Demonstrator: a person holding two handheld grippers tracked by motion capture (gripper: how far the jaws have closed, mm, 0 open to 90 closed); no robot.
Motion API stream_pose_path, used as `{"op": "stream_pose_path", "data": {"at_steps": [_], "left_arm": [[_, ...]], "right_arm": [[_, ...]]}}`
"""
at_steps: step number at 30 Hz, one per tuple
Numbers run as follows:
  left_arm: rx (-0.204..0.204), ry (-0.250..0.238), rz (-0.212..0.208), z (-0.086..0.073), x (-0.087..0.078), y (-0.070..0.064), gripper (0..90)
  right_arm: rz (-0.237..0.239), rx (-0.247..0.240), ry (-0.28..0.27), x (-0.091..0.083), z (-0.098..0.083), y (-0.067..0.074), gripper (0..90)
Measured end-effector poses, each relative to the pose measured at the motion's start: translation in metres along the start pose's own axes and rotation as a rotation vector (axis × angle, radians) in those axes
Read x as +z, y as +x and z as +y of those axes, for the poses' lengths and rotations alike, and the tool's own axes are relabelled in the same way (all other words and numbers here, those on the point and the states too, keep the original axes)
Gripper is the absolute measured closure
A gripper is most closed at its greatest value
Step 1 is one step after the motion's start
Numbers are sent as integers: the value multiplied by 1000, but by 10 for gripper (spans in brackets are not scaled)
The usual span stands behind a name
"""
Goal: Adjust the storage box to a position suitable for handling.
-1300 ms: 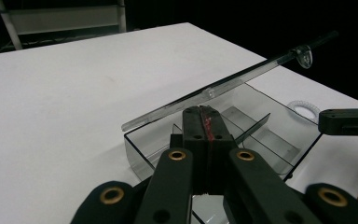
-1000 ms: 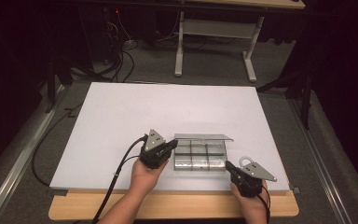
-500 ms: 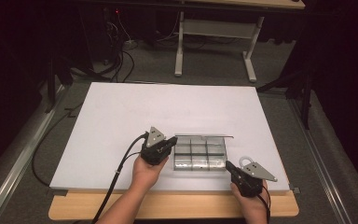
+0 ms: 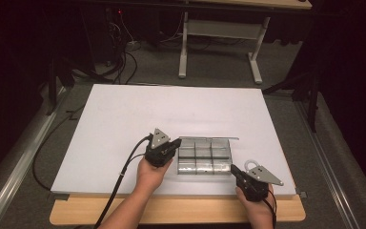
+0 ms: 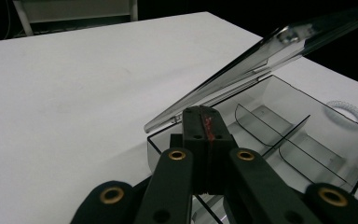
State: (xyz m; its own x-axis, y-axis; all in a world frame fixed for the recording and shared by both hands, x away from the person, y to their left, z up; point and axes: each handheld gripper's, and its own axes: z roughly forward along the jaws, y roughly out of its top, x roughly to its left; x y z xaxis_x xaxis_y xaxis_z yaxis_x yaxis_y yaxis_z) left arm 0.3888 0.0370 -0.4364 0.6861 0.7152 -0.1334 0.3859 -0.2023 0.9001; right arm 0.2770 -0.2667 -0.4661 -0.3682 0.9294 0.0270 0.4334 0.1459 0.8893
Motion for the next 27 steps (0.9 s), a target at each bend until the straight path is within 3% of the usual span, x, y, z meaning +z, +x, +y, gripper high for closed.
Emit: {"op": "stream_pose_path", "data": {"at_steps": [27], "left_arm": [[-24,19,20,-2,23,13,900]], "right_arm": [[3,-2,-3,0,-1,0,900]]}}
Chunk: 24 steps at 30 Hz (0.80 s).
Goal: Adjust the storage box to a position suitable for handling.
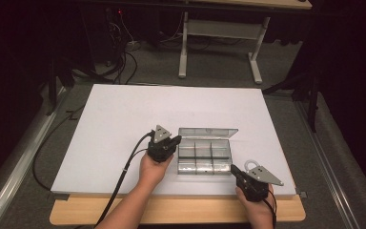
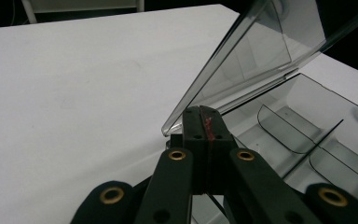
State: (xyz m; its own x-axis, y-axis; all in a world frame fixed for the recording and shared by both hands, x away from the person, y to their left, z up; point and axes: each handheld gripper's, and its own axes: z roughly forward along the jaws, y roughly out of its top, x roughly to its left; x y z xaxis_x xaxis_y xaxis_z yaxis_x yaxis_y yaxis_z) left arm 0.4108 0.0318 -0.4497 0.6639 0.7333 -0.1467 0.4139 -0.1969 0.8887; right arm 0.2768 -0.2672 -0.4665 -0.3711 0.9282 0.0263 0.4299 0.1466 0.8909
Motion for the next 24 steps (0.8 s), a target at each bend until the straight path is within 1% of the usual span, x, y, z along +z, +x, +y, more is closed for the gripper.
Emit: {"op": "stream_pose_path", "data": {"at_steps": [11,24], "left_arm": [[-8,6,15,-2,6,5,900],[-19,3,26,-1,7,9,900]], "right_arm": [[2,3,-1,0,0,0,900],[1,2,0,0,0,0,900]]}}
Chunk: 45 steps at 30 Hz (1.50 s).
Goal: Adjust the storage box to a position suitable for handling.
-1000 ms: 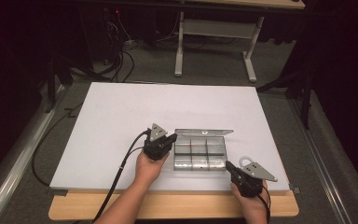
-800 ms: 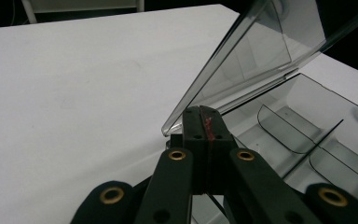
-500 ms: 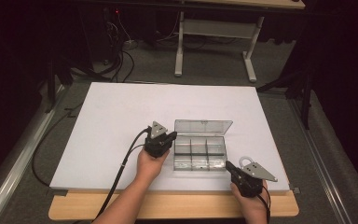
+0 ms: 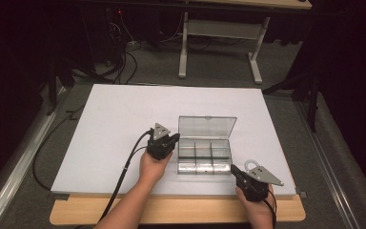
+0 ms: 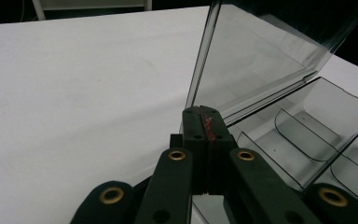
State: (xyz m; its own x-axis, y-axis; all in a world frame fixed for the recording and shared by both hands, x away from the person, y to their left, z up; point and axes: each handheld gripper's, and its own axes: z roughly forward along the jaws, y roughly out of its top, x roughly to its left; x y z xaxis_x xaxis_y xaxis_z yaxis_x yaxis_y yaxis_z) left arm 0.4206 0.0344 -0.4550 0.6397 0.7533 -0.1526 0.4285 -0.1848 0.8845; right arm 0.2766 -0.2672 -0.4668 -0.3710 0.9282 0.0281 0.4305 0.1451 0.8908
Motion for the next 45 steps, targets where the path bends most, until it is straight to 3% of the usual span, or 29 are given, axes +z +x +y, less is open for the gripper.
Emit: {"op": "stream_pose_path", "data": {"at_steps": [11,19,23,39,45], "left_arm": [[6,5,2,-3,-10,0,882],[19,52,20,-21,-28,-2,873],[25,69,-2,-29,-34,-7,867],[46,107,-34,-46,-37,-20,868],[48,100,-21,-48,-42,-14,864]], "right_arm": [[-1,1,-1,1,0,1,900],[-3,-5,-2,1,1,3,900],[-12,-7,-11,-3,3,2,900],[-112,35,-3,-15,-6,-28,900],[-153,53,11,-19,-12,-41,900]]}}
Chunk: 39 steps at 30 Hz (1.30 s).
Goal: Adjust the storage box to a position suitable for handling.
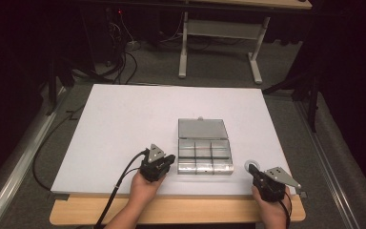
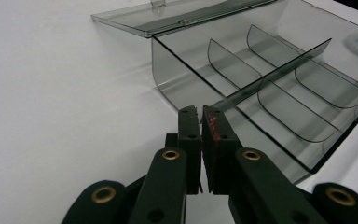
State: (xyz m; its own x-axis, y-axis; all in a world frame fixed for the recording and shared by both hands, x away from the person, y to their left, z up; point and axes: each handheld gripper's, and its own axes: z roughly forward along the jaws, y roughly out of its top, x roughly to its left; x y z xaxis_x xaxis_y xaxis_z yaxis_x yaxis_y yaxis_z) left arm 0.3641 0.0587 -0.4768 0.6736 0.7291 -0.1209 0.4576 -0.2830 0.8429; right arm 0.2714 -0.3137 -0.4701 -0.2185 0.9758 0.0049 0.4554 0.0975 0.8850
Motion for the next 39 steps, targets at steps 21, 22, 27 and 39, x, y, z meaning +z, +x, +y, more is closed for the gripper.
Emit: {"op": "stream_pose_path", "data": {"at_steps": [21,22,27,39], "left_arm": [[50,18,290,-36,-80,104,591],[47,21,289,-36,-81,107,570],[47,12,289,-43,-84,116,545],[7,-7,246,-45,-86,122,509]], "right_arm": [[-54,33,58,6,-10,-15,861],[-56,32,63,7,-9,-15,857],[-76,13,105,9,0,-13,847],[-46,-4,262,13,17,-16,827]]}}
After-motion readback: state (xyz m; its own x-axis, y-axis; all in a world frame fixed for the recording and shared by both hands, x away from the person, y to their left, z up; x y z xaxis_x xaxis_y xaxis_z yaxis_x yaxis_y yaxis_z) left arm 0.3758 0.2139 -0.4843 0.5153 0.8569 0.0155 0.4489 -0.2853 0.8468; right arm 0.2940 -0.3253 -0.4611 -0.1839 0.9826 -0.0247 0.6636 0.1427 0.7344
